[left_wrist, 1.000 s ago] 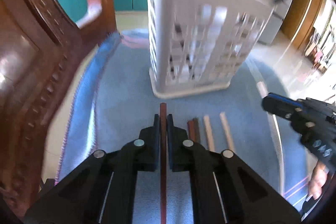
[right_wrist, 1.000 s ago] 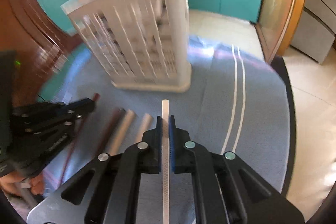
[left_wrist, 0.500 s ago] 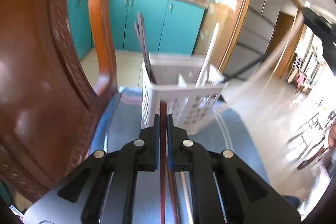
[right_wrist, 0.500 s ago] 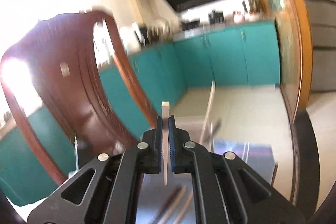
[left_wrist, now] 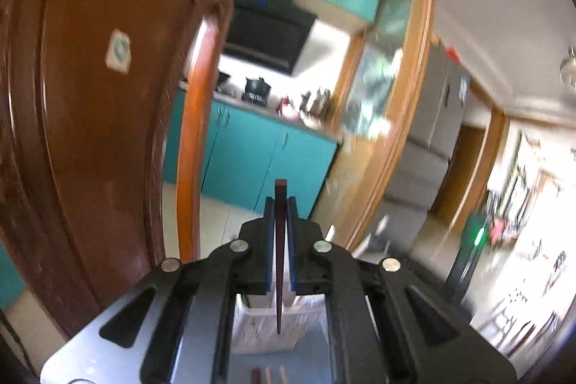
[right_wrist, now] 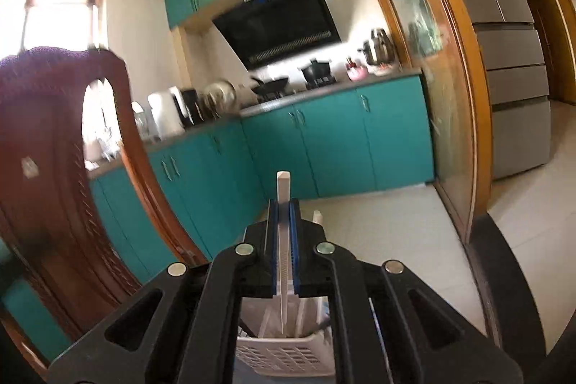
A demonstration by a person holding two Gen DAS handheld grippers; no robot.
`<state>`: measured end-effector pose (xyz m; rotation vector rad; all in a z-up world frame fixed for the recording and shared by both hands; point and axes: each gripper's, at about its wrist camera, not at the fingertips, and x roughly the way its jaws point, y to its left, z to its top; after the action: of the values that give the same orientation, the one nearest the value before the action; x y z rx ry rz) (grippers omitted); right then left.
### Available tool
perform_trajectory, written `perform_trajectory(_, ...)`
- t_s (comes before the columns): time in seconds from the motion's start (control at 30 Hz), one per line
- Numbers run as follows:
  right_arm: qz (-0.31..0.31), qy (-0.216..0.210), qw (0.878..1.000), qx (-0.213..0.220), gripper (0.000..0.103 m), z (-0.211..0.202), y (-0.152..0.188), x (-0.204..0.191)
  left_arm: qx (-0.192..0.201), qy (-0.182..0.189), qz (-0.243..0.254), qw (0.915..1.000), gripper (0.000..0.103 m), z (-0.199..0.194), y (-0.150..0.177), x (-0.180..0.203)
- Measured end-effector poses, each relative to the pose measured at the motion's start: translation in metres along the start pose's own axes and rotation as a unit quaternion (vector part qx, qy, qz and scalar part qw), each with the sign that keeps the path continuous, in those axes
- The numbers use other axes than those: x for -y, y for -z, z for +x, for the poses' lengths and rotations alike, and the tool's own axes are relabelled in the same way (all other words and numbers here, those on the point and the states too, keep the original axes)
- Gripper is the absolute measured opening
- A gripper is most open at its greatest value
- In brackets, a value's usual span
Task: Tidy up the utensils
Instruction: 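Lift both chopsticks upright and carry them over the white holder, then lower both chopsticks into the holder and open both tools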
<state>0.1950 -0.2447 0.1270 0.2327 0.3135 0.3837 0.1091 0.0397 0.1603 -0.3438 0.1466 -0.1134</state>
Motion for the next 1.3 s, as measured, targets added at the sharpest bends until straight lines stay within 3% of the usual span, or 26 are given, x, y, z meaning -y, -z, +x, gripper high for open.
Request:
perform_trajectory(0.17,-0.027,0.008,0.999,-0.032,0.007,0.019,0.022,-0.013,0.03,-0.002,-0.038,0.9988,0.007,0.003,-0.012,-0.009)
perform_trajectory(0.3,-0.054,0.024,0.997,-0.046,0.01,0.027,0.029,-0.022,0.044,-0.012,-0.03,0.9985,0.007,0.011,-0.013,-0.005)
perform_trajectory(0.4,-0.048,0.021,0.998,-0.036,0.05,0.021,0.03,-0.022,0.061,-0.035,-0.01,0.9975,0.007,0.018,-0.008,0.001)
perform_trajectory(0.43,-0.041,0.019,0.999,-0.025,0.052,0.016,0.028,-0.021,0.064,-0.041,-0.007,0.9971,0.007,0.019,-0.002,0.002)
perform_trajectory(0.53,-0.035,0.013,0.999,-0.021,0.052,0.0,0.025,-0.021,0.07,-0.055,-0.008,0.996,0.007,0.027,0.002,-0.002)
perform_trajectory(0.67,-0.069,-0.021,0.995,-0.068,0.052,-0.013,0.023,-0.034,0.061,-0.072,-0.017,0.9954,0.007,0.045,0.007,-0.011)
perform_trajectory(0.93,-0.165,-0.073,0.966,-0.186,0.052,-0.002,0.064,-0.06,0.001,-0.091,-0.02,0.9957,0.007,0.081,0.028,-0.019)
perform_trajectory(1.03,-0.171,-0.074,0.953,-0.24,0.051,0.021,0.099,-0.062,-0.011,-0.102,-0.003,0.9948,0.008,0.087,0.035,-0.014)
perform_trajectory(1.17,-0.166,-0.045,0.937,-0.304,0.043,0.047,0.151,-0.047,-0.009,-0.11,0.029,0.9934,0.029,0.083,0.041,-0.006)
perform_trajectory(1.3,-0.129,-0.004,0.926,-0.355,0.031,0.074,0.181,-0.027,0.0,-0.112,0.057,0.9921,0.03,0.072,0.044,0.003)
